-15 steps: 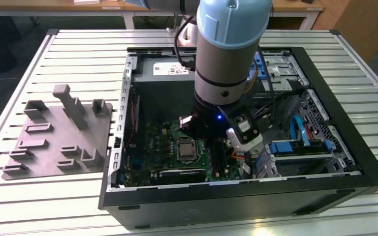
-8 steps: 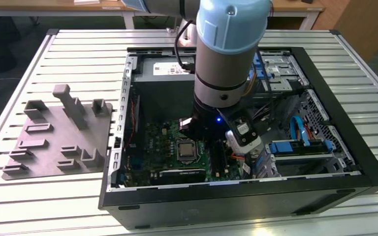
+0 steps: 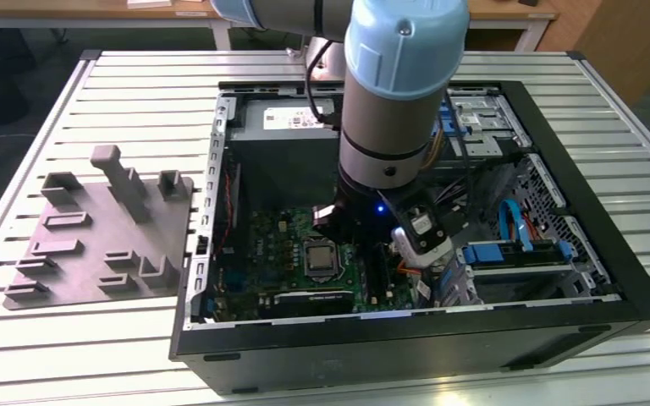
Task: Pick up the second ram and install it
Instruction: 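Insert the second ram into the second slot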
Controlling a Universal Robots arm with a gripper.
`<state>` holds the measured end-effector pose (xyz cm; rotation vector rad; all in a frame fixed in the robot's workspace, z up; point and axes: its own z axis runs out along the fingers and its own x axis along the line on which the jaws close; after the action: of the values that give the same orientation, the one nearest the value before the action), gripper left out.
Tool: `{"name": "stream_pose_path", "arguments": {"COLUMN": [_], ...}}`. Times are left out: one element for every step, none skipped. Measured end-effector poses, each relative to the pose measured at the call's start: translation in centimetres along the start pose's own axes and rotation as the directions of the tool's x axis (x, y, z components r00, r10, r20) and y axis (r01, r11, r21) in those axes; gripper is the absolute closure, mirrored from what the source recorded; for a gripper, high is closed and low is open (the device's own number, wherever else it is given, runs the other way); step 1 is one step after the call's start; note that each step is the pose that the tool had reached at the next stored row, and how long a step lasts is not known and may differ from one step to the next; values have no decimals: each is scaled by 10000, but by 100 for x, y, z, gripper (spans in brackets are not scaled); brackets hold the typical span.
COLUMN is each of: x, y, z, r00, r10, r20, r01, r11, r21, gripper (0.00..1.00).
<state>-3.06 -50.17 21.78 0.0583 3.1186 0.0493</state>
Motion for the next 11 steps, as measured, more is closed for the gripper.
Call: {"name": "stream_pose_path", "arguments": {"x": [-9,-16,-17,-17,-18,-18,-18,-17,-18,-19,-19], "y": [4,8,16,24,28,29,30,31,32,36,42], "z": [6,12,17,18,18,18,16,12,4,-1,-2], "r00": [10000,10000,10000,10000,10000,10000,10000,10000,10000,10000,10000], "r10": [1,1,2,1,-2,-5,-6,-6,-9,-10,-13], "r20": [-1,0,0,1,1,0,3,5,5,6,6], "r01": [-1,-1,-2,-1,2,5,6,6,9,10,13], "r11": [10000,10000,10000,10000,10000,10000,10000,10000,10000,10000,10000], "r21": [1,1,-1,-1,-1,-1,0,0,-1,-3,-3], "gripper": [86,86,86,86,86,86,86,86,86,86,86]}}
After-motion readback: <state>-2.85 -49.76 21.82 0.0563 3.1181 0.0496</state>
